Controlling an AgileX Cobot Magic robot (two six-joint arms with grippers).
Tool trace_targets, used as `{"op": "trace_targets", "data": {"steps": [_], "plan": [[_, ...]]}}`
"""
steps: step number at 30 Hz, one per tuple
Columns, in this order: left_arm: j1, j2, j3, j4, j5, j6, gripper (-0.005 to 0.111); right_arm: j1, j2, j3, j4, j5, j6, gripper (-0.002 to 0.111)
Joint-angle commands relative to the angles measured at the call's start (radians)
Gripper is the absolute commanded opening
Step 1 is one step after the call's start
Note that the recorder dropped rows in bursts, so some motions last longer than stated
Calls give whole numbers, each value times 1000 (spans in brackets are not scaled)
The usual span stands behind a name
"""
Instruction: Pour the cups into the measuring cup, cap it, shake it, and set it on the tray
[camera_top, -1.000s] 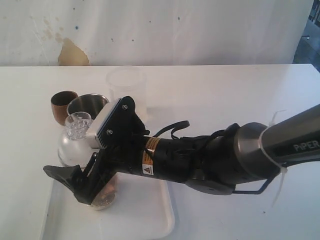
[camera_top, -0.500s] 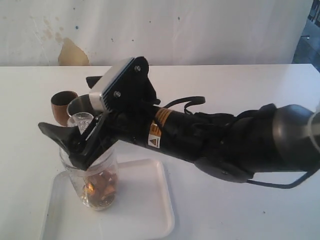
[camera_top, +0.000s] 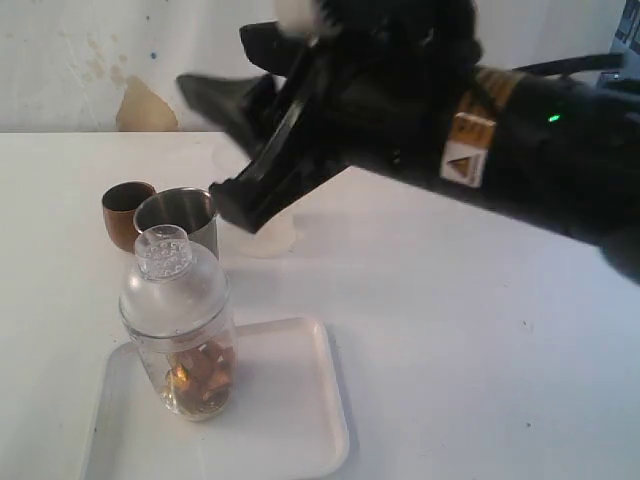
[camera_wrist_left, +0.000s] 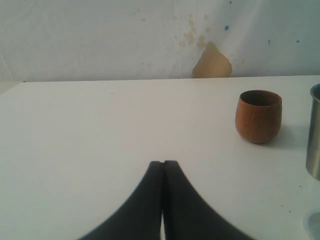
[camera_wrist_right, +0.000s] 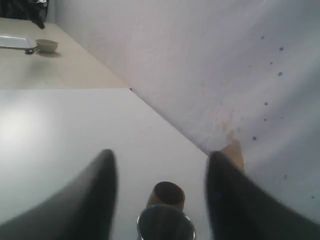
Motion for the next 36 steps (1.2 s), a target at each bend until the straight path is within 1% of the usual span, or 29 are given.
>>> {"op": "trace_targets", "data": {"steps": [1,7,12,14,21,25,26,29,36], "plan": [[-2,-3,5,5,-12,-1,0,-2,-167,-1,2,137,144,1],[-2,-3,5,5,-12,-1,0,-2,-480,-1,2,395,125,1],[-2,-3,5,5,-12,-1,0,-2,-734,11,8,685,133,1],[-2,-3,5,5,-12,-1,0,-2,-831,26,8,763,133,1],[-2,-3,5,5,-12,-1,0,-2,-1094,83,56,878,133,1],[-2,-3,5,5,-12,-1,0,-2,-1223,134,140,831,131,1],[-2,-3,5,5,-12,-1,0,-2,-1223,141,147,820,131,1],[-2,-3,5,5,-10,-1,0,-2,-1223,118,160,898,129,1],[-1,-3,5,5,-10,-1,0,-2,-1223,118,162,908,134,1]]}}
